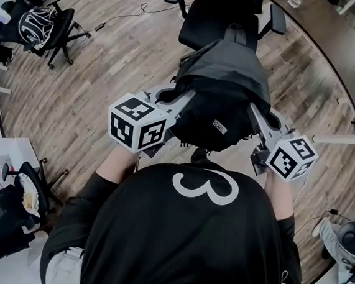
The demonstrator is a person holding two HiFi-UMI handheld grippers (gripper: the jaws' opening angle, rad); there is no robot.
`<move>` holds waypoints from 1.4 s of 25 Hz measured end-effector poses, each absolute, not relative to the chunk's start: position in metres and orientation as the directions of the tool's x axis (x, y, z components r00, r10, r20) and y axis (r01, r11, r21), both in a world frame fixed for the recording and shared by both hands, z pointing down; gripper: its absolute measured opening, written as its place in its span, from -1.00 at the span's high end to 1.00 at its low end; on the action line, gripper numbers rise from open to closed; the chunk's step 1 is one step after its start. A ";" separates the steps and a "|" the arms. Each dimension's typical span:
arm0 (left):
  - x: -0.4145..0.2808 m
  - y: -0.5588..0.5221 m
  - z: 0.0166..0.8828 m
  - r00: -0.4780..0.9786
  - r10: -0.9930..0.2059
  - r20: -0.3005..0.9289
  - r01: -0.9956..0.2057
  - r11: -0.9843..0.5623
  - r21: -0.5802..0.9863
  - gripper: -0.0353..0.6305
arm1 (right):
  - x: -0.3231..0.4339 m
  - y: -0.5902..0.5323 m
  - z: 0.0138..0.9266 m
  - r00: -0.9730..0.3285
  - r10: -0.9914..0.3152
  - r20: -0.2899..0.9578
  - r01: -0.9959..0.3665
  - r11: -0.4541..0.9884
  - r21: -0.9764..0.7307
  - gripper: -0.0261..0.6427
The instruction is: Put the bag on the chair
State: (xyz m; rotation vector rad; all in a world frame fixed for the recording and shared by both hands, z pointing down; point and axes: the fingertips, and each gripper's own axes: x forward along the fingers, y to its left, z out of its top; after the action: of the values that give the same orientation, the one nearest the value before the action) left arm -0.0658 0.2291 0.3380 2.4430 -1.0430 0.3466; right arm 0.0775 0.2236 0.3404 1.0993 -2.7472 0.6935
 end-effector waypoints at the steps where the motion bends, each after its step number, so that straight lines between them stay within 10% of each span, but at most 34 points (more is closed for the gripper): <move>1: -0.062 0.211 0.344 0.677 -0.613 0.407 -0.734 -0.601 0.317 0.83 | 0.081 0.205 0.347 -0.738 -0.623 0.260 -0.671 0.634 -0.385 0.83; 35: -0.003 0.043 0.342 0.666 -0.613 0.425 -0.743 -0.599 0.299 0.83 | 0.140 0.036 0.339 -0.712 -0.644 0.281 -0.701 0.625 -0.344 0.83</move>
State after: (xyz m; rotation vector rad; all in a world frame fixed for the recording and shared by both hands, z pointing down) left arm -0.0033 0.0434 0.3420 2.4282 -1.0560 0.3866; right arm 0.1399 0.0361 0.3387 1.1284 -2.7119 0.6596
